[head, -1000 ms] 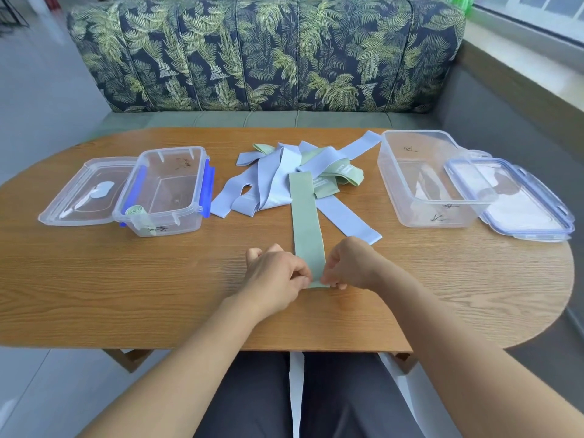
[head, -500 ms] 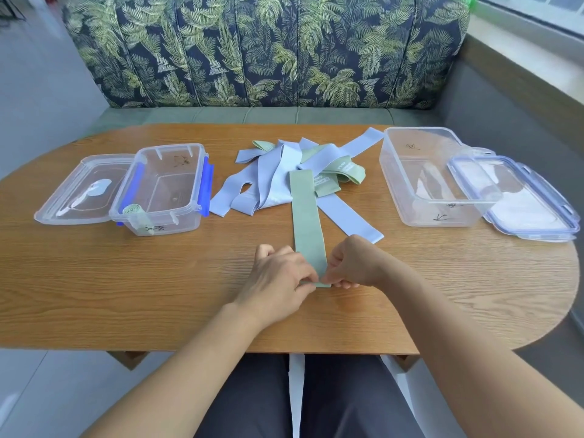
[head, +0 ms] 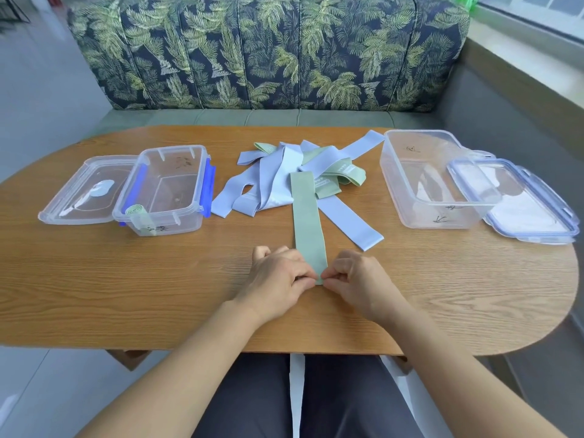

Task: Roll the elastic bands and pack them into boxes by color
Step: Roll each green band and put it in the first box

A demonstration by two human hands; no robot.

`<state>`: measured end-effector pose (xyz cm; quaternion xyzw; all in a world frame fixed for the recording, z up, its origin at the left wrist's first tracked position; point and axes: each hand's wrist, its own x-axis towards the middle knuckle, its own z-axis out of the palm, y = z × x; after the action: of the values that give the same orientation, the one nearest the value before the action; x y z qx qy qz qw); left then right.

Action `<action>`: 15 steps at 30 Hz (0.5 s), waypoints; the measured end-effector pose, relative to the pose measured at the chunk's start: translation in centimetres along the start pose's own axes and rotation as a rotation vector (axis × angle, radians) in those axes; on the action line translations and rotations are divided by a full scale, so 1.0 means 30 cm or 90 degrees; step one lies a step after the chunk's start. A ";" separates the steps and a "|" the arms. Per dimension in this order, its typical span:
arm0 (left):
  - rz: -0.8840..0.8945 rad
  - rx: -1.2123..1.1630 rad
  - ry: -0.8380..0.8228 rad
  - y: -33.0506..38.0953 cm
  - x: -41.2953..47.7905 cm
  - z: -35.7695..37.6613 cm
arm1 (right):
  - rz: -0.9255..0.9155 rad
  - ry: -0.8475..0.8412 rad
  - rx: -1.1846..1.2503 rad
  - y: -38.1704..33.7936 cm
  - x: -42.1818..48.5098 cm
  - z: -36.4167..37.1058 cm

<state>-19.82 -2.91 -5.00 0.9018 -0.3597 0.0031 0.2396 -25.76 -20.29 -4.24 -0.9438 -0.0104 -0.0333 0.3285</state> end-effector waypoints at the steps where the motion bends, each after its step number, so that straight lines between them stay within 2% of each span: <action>1: -0.002 -0.008 0.007 -0.002 0.000 0.002 | 0.002 -0.006 -0.004 -0.001 0.005 -0.001; 4: -0.008 -0.022 0.014 -0.009 -0.001 0.008 | 0.027 -0.025 0.011 0.000 0.015 -0.007; 9: -0.044 -0.026 0.033 -0.010 0.005 0.000 | 0.150 -0.075 0.126 0.000 0.040 -0.027; 15: -0.020 0.051 0.022 -0.013 0.024 0.001 | 0.270 -0.175 0.172 -0.024 0.095 -0.075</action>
<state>-19.03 -3.13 -5.08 0.9161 -0.3405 0.0292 0.2096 -23.09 -21.14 -1.83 -0.8683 0.1385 0.1661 0.4463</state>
